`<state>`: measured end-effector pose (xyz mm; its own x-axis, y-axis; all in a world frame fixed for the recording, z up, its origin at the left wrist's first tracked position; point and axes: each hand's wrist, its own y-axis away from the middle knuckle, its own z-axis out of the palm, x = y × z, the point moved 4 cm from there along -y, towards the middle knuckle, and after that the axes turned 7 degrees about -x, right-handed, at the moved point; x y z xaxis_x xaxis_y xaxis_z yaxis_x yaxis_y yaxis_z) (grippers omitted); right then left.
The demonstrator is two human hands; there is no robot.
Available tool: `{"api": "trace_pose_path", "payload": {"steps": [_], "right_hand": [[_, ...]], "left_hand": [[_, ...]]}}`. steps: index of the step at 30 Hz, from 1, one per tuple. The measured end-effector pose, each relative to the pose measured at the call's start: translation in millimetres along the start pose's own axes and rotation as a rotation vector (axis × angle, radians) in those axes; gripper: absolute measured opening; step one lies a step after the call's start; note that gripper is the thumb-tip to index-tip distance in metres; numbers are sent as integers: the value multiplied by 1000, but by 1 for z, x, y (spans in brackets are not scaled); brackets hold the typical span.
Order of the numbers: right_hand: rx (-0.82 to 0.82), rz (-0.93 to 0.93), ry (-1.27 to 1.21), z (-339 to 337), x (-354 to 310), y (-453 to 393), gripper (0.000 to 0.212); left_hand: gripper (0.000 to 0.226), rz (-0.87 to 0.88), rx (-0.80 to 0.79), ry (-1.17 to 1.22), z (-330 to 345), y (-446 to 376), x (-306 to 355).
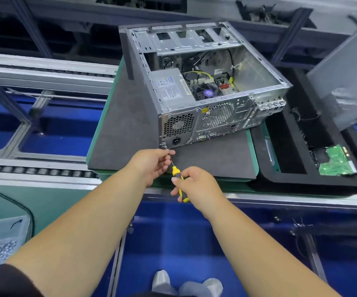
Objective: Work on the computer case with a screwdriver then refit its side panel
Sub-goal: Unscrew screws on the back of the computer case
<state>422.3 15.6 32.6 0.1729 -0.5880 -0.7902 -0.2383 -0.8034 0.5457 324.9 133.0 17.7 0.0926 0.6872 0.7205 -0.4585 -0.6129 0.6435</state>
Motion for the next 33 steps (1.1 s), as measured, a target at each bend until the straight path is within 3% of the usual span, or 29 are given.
{"api": "trace_pose_path", "payload": {"steps": [17, 23, 28, 33], "right_hand": [[26, 17, 18, 3, -3, -1, 10], [61, 176, -135, 6, -2, -6, 23], [123, 126, -224, 8, 0, 1, 25], [159, 214, -347, 9, -3, 0, 29]], "left_hand": [[19, 21, -38, -17, -7, -2, 1], [19, -3, -70, 16, -6, -3, 1], [16, -18, -50, 49, -7, -4, 0], [18, -5, -108, 22, -8, -4, 0]]}}
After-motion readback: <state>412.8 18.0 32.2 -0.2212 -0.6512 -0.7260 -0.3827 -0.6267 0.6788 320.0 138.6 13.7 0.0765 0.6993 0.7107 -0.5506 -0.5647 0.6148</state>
